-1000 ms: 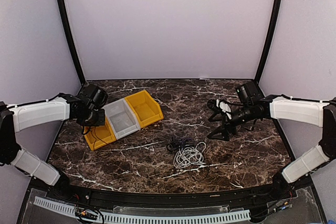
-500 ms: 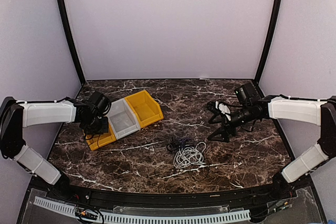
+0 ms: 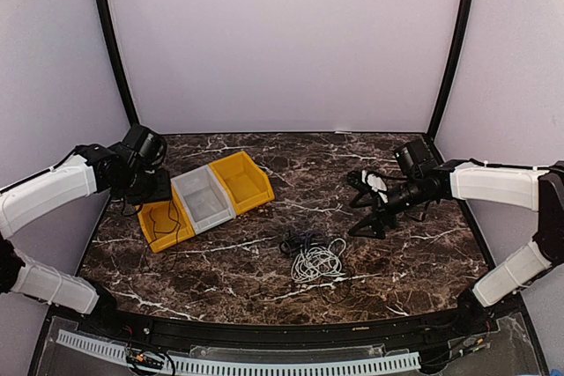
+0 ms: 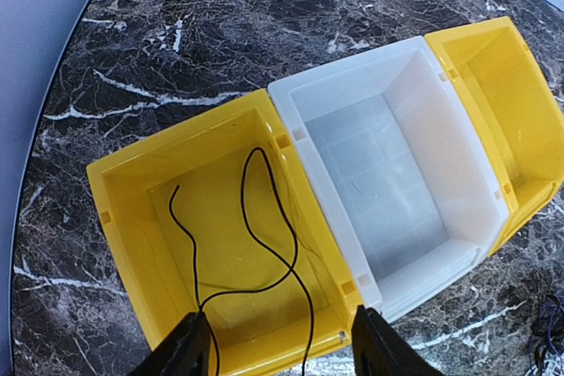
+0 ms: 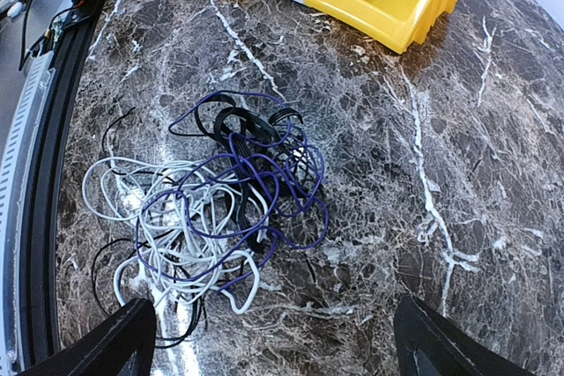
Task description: Untangle the cables
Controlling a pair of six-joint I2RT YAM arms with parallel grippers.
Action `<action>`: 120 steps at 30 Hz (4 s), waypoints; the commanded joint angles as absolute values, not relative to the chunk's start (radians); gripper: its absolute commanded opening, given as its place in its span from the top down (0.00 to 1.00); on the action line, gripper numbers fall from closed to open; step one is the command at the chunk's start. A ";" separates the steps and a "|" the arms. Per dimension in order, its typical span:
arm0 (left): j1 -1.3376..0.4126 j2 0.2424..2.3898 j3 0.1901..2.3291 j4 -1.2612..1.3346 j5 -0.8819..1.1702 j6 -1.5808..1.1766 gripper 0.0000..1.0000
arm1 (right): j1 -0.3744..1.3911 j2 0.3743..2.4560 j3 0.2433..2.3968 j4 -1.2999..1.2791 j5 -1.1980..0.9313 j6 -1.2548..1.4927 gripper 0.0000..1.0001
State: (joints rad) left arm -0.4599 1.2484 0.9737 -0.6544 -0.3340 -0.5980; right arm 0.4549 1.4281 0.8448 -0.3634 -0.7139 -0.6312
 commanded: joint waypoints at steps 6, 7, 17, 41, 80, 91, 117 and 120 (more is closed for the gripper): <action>-0.487 1.148 0.933 -0.799 -0.030 -0.550 0.55 | 0.448 1.445 0.859 -0.371 -0.727 -0.645 0.05; -0.501 1.147 0.926 -0.813 -0.025 -0.551 0.56 | 0.448 1.447 0.860 -0.373 -0.727 -0.646 0.05; -0.726 1.244 0.800 -0.810 -0.189 -0.678 0.46 | 0.449 1.465 0.868 -0.382 -0.733 -0.642 0.05; -0.749 1.422 0.735 -0.646 -0.327 -0.673 0.87 | 0.449 1.476 0.870 -0.383 -0.721 -0.645 0.05; -0.545 1.238 0.795 -0.139 -0.321 -0.355 1.00 | 0.449 1.465 0.866 -0.399 -0.706 -0.663 0.05; -0.463 1.104 0.671 -0.207 -0.423 -0.392 1.00 | 0.448 1.484 0.868 -0.401 -0.710 -0.671 0.05; -0.403 1.263 0.695 -0.217 -0.358 -0.488 1.00 | 0.449 1.495 0.883 -0.436 -0.726 -0.690 0.06; -0.403 1.236 0.704 -0.260 -0.360 -0.491 1.00 | 0.449 1.500 0.885 -0.438 -0.726 -0.691 0.06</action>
State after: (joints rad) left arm -0.4091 1.2911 0.6716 -0.2016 -0.3668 -0.4740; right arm 0.4549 1.5055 0.8619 -0.4328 -0.7071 -0.6781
